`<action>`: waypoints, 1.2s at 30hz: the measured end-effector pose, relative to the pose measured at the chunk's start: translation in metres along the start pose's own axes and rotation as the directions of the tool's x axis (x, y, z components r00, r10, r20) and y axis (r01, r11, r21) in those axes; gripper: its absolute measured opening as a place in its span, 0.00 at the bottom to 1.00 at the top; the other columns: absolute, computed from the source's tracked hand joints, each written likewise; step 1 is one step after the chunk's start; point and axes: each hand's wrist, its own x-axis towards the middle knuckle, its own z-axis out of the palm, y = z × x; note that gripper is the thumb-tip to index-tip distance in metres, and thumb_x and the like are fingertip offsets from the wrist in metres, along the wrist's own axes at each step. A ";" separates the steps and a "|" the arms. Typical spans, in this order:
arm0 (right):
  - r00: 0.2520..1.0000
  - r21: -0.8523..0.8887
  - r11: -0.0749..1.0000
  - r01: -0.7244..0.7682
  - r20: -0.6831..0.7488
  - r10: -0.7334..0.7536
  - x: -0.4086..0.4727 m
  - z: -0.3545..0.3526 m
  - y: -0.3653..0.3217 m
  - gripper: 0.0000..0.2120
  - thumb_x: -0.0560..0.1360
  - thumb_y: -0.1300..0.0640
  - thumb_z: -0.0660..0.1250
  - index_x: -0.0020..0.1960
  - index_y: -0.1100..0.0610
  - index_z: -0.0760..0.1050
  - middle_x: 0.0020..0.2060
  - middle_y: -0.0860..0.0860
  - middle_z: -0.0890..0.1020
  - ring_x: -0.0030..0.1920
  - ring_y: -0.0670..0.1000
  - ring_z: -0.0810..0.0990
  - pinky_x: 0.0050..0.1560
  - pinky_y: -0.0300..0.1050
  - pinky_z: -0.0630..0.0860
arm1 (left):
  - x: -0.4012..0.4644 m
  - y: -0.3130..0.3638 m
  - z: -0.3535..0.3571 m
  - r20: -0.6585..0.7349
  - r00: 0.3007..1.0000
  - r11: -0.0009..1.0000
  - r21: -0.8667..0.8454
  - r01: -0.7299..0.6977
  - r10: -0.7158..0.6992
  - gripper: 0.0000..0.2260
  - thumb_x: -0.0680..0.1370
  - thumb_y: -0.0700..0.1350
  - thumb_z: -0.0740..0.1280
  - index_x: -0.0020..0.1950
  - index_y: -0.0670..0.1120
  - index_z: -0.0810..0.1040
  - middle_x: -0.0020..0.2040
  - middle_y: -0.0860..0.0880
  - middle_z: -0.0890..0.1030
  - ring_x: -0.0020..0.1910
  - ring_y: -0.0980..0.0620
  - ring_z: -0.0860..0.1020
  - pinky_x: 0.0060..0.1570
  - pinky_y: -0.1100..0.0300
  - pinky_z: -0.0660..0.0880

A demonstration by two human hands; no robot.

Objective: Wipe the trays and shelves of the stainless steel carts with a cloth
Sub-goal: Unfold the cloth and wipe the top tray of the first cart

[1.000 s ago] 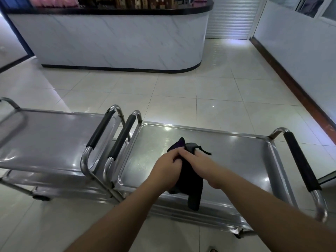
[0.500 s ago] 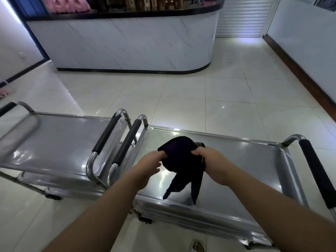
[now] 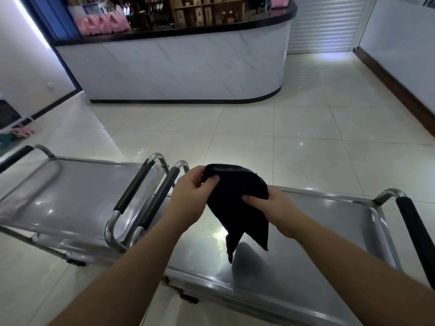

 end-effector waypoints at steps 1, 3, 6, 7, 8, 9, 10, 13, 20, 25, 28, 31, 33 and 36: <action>1.000 -0.010 1.000 -0.025 0.014 0.025 0.001 -0.002 0.002 0.10 0.78 0.57 0.74 0.58 0.49 0.83 0.52 0.49 0.88 0.55 0.52 0.86 0.60 0.52 0.81 | 0.001 0.002 0.001 -0.017 1.000 1.000 -0.008 -0.001 0.001 0.06 0.83 0.42 0.67 0.55 0.49 0.84 0.48 0.52 0.86 0.51 0.51 0.85 0.53 0.53 0.81; 0.995 -0.016 0.998 -0.068 0.066 0.069 0.002 -0.003 0.008 0.14 0.74 0.57 0.77 0.59 0.51 0.83 0.53 0.50 0.88 0.56 0.52 0.86 0.62 0.52 0.80 | 0.003 0.006 0.001 -0.047 0.999 0.998 -0.053 0.018 -0.020 0.06 0.83 0.43 0.67 0.56 0.49 0.84 0.49 0.49 0.87 0.52 0.50 0.85 0.54 0.50 0.82; 0.981 -0.016 0.990 -0.138 0.136 0.139 0.005 0.006 0.023 0.19 0.72 0.60 0.79 0.61 0.53 0.81 0.55 0.49 0.87 0.59 0.52 0.85 0.67 0.53 0.76 | 0.011 0.010 0.000 -0.096 0.995 0.998 -0.058 0.027 -0.033 0.05 0.82 0.43 0.69 0.54 0.49 0.85 0.47 0.48 0.87 0.50 0.47 0.85 0.52 0.50 0.83; 0.975 -0.020 0.987 -0.158 0.152 0.159 0.006 0.010 0.027 0.18 0.74 0.61 0.77 0.62 0.52 0.81 0.56 0.48 0.87 0.59 0.50 0.84 0.66 0.50 0.76 | 0.015 0.010 -0.001 -0.106 0.994 0.998 -0.052 0.027 -0.033 0.04 0.81 0.43 0.70 0.52 0.49 0.85 0.46 0.47 0.87 0.48 0.47 0.86 0.50 0.51 0.83; 0.973 -0.020 0.986 -0.166 0.161 0.167 0.008 0.014 0.030 0.16 0.76 0.63 0.75 0.62 0.52 0.80 0.56 0.47 0.87 0.59 0.49 0.84 0.65 0.47 0.76 | 0.018 0.010 -0.003 -0.113 0.993 0.999 -0.046 0.026 -0.032 0.04 0.81 0.43 0.71 0.51 0.48 0.85 0.45 0.48 0.87 0.47 0.48 0.86 0.48 0.52 0.83; 0.974 -0.011 0.986 -0.164 0.159 0.164 0.009 0.019 0.031 0.15 0.77 0.64 0.73 0.62 0.52 0.80 0.56 0.47 0.87 0.59 0.48 0.84 0.63 0.45 0.76 | 0.022 0.009 -0.006 -0.122 0.992 0.999 -0.043 0.027 -0.032 0.03 0.80 0.43 0.71 0.51 0.49 0.85 0.45 0.48 0.87 0.47 0.48 0.86 0.48 0.52 0.82; 0.977 0.005 0.988 -0.154 0.151 0.151 0.010 0.023 0.031 0.15 0.78 0.65 0.71 0.62 0.53 0.80 0.56 0.48 0.87 0.58 0.49 0.84 0.61 0.44 0.77 | 0.025 0.008 -0.011 -0.135 0.990 0.999 -0.042 0.031 -0.037 0.03 0.80 0.44 0.71 0.50 0.49 0.86 0.45 0.48 0.87 0.48 0.47 0.86 0.49 0.51 0.83; 0.986 0.061 0.989 -0.136 0.104 0.129 0.017 0.033 0.026 0.13 0.80 0.65 0.68 0.63 0.56 0.78 0.55 0.52 0.86 0.56 0.54 0.85 0.59 0.52 0.82 | 0.037 -0.003 -0.028 -0.194 0.978 0.997 -0.052 0.064 -0.073 0.04 0.80 0.45 0.71 0.51 0.50 0.86 0.45 0.49 0.87 0.49 0.47 0.86 0.52 0.50 0.83; 0.981 0.168 0.967 -0.192 0.044 0.187 0.036 0.070 0.015 0.14 0.83 0.62 0.65 0.66 0.50 0.77 0.56 0.51 0.87 0.56 0.54 0.86 0.58 0.53 0.82 | 0.056 -0.056 -0.060 0.065 0.873 0.827 -0.291 0.481 -0.484 0.11 0.84 0.50 0.65 0.65 0.52 0.80 0.57 0.48 0.87 0.57 0.45 0.84 0.52 0.51 0.82; 0.934 0.323 0.896 -0.305 -0.080 0.347 0.049 0.088 0.012 0.08 0.83 0.60 0.66 0.61 0.57 0.78 0.51 0.59 0.87 0.54 0.63 0.86 0.54 0.59 0.84 | 0.022 -0.116 -0.059 0.406 0.641 0.675 -0.076 0.734 -0.651 0.20 0.83 0.59 0.63 0.66 0.47 0.79 0.59 0.42 0.85 0.65 0.42 0.80 0.70 0.47 0.73; 0.890 0.364 0.855 -0.368 -0.128 0.438 0.057 0.093 0.016 0.08 0.81 0.61 0.69 0.60 0.57 0.79 0.51 0.59 0.87 0.54 0.62 0.85 0.57 0.61 0.83 | 0.015 -0.142 -0.060 0.447 0.653 0.655 -0.177 0.735 -0.612 0.22 0.79 0.53 0.72 0.71 0.48 0.74 0.62 0.44 0.84 0.62 0.46 0.83 0.68 0.48 0.76; 0.854 0.349 0.834 -0.428 -0.146 0.500 0.065 0.097 0.026 0.10 0.80 0.64 0.68 0.61 0.59 0.78 0.51 0.58 0.87 0.54 0.60 0.86 0.61 0.60 0.81 | 0.022 -0.154 -0.071 0.378 0.738 0.761 -0.118 0.637 -0.559 0.25 0.78 0.40 0.74 0.72 0.52 0.72 0.60 0.43 0.84 0.56 0.46 0.85 0.61 0.51 0.81; 0.832 0.294 0.824 -0.484 -0.138 0.538 0.069 0.101 0.033 0.12 0.80 0.63 0.69 0.62 0.56 0.76 0.53 0.57 0.86 0.55 0.59 0.85 0.57 0.59 0.83 | 0.028 -0.159 -0.082 0.362 0.777 0.827 -0.027 0.562 -0.516 0.25 0.77 0.36 0.72 0.71 0.54 0.74 0.57 0.44 0.85 0.53 0.47 0.86 0.56 0.49 0.83; 0.806 0.142 0.824 -0.548 -0.174 0.566 0.077 0.110 0.041 0.14 0.77 0.61 0.73 0.60 0.53 0.74 0.56 0.55 0.82 0.56 0.58 0.82 0.51 0.57 0.84 | 0.038 -0.165 -0.097 0.372 0.800 0.873 0.060 0.484 -0.470 0.23 0.77 0.36 0.72 0.68 0.55 0.77 0.58 0.48 0.84 0.53 0.47 0.85 0.53 0.49 0.84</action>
